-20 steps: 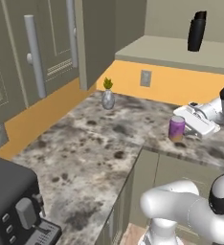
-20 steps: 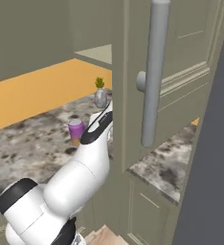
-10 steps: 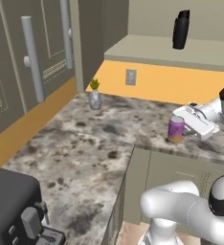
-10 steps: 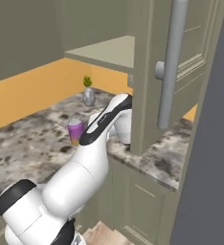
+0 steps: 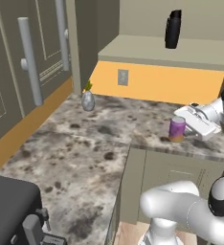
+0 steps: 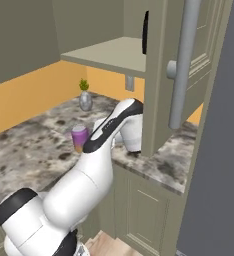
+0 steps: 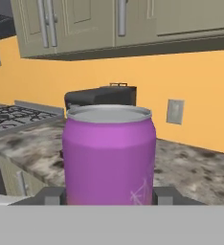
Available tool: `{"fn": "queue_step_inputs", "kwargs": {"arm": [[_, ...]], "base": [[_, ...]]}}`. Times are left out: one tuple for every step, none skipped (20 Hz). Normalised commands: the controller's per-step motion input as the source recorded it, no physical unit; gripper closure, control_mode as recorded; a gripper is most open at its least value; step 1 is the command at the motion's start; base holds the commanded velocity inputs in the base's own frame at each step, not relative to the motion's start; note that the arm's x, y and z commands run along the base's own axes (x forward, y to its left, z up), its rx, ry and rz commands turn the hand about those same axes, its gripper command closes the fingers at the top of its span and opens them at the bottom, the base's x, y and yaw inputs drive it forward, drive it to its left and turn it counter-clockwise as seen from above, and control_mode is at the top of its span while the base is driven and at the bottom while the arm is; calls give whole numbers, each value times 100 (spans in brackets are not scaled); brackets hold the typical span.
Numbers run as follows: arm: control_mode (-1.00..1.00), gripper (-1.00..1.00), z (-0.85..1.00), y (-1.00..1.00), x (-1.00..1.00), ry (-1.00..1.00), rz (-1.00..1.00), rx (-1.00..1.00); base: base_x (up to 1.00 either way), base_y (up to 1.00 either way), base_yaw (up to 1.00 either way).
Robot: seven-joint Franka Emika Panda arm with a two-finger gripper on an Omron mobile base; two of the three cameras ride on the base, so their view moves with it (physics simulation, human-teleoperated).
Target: Pick the can, water bottle from the counter and place them in the open cabinet.
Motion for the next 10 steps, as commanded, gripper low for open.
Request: {"fn": "queue_step_inputs", "kwargs": {"arm": [[100, 100, 0, 0, 0, 0, 0, 0], [100, 100, 0, 0, 0, 0, 0, 0], [-100, 100, 16, 35, -1, -3, -9, -7], [-100, 100, 30, 62, 0, 0, -19, -12], [-100, 100, 38, 81, 0, 0, -25, -16], [-100, 100, 38, 88, 0, 0, -29, -16], [-100, 100, 40, 82, 0, 0, -31, -15], [-100, 100, 38, 55, -1, 0, -33, -10], [-100, 100, 43, 47, 0, 0, -34, -12], [-100, 100, 48, 29, -5, -1, -36, -11]], "base": [[0, 0, 0], [-14, 12, 0], [0, 0, 0], [0, 0, 0], [0, 0, 0], [0, 0, 0], [0, 0, 0], [0, 0, 0], [0, 0, 0], [0, 0, 0]]}}
